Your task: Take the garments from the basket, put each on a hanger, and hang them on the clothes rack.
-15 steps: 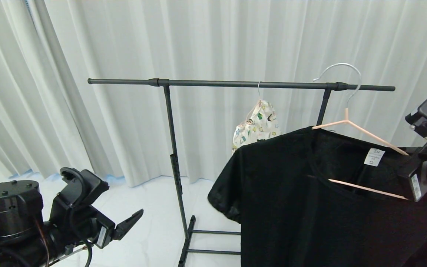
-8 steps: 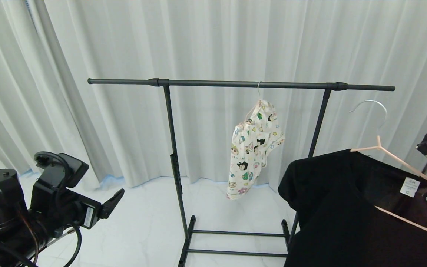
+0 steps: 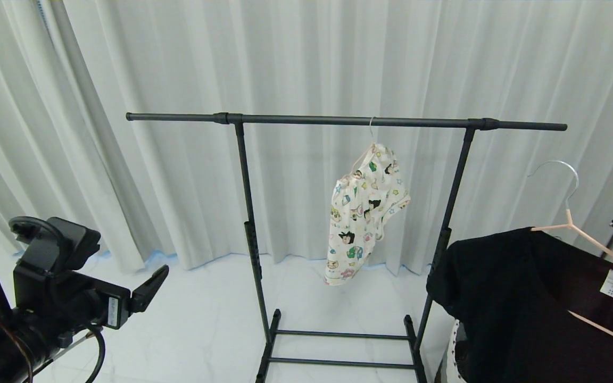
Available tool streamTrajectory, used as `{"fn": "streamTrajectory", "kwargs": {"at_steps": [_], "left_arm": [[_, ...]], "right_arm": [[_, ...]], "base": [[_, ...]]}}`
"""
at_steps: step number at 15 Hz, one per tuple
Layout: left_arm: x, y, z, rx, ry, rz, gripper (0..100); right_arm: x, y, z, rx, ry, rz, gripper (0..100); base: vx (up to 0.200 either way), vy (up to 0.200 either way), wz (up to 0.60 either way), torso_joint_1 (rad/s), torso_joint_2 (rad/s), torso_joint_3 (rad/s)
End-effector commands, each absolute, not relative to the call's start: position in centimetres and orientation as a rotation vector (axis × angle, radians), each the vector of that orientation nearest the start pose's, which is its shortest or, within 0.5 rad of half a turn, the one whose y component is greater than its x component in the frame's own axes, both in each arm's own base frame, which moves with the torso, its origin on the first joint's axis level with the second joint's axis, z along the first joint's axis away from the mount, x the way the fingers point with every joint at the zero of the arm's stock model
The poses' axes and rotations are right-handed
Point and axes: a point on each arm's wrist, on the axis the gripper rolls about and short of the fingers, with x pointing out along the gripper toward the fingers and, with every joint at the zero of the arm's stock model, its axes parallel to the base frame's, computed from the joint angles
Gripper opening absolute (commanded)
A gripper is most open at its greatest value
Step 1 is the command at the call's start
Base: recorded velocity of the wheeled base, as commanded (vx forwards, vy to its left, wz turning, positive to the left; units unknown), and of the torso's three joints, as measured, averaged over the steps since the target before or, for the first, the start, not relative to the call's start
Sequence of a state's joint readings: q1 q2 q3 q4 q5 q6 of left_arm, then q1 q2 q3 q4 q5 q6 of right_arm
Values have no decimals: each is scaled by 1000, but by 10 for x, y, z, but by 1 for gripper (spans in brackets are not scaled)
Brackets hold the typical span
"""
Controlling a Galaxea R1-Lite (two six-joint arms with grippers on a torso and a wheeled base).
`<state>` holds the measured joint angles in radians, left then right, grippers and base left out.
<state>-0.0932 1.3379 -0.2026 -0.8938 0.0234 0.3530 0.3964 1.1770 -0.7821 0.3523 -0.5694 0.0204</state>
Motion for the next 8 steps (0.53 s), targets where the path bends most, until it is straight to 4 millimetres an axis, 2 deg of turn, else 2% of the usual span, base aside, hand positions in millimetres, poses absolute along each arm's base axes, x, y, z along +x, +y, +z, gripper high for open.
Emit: {"fn": "streamTrajectory", "kwargs": {"at_steps": [1,3,8], "left_arm": [[161,-15,140,365,217,-109,100],[162,-15,141,363,216,-104,100],[161,-15,139,369,224,-96,100]], "right_arm": [[156,51,207,-312,683,-234,0],[167,56,202,-272,672,-319,0],[180,64,212,-218,552,-311,0]], "base": [[0,0,0,0,0,0],[0,0,0,0,0,0],[0,0,0,0,0,0]]}}
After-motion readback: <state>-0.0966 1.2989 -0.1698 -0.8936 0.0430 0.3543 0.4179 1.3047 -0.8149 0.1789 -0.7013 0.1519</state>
